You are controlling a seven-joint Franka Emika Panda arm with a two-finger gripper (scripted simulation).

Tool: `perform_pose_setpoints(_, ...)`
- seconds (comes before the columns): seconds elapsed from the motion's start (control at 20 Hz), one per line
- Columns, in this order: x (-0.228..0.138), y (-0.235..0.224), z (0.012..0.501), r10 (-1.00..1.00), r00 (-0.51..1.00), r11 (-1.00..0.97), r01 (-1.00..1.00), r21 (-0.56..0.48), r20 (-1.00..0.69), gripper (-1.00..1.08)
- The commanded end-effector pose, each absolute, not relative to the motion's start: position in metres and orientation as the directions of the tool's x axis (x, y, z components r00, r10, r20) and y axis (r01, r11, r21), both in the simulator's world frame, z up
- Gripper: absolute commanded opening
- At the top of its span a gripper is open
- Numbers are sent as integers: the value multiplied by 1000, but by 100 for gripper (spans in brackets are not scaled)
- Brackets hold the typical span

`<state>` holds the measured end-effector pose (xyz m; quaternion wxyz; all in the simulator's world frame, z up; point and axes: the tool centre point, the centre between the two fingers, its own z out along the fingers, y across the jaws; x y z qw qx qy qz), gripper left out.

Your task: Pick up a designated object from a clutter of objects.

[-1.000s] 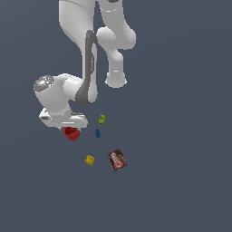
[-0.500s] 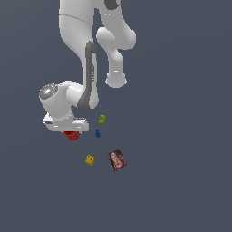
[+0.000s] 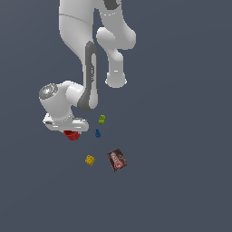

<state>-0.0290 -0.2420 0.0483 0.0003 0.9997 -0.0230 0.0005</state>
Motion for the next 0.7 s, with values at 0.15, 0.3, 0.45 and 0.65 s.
perform_pose_setpoints(0.15, -28, -240, 51, -46, 999, -999, -46, 1, 1, -100)
perform_pose_setpoints(0.3, -26, -234, 58, -46, 999, -999, -46, 1, 1, -100)
perform_pose_setpoints(0.45, -22, -225, 71, -46, 999, -999, -46, 1, 1, -100)
perform_pose_setpoints(0.65, -14, -207, 95, -46, 999, -999, -46, 1, 1, -100)
